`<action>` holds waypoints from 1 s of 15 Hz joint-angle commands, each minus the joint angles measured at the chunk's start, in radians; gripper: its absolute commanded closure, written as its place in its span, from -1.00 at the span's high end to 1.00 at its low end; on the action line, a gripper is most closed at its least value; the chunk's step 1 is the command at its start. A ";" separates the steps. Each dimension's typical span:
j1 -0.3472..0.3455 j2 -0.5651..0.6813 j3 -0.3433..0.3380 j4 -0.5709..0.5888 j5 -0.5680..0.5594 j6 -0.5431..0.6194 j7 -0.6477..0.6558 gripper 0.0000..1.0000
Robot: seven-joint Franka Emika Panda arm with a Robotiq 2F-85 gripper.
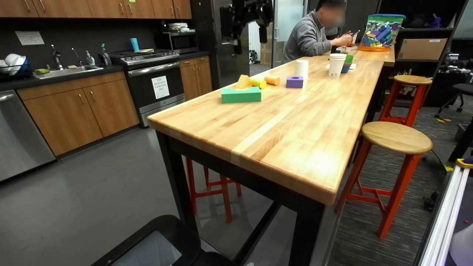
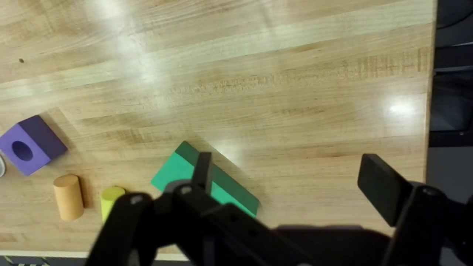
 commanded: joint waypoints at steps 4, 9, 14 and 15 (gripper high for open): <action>0.014 0.023 0.004 0.124 0.013 -0.091 0.007 1.00; 0.015 0.054 0.003 0.187 0.002 -0.118 -0.006 1.00; 0.010 0.108 -0.012 0.236 0.044 -0.118 -0.046 1.00; 0.010 0.121 -0.014 0.247 0.041 -0.126 -0.042 1.00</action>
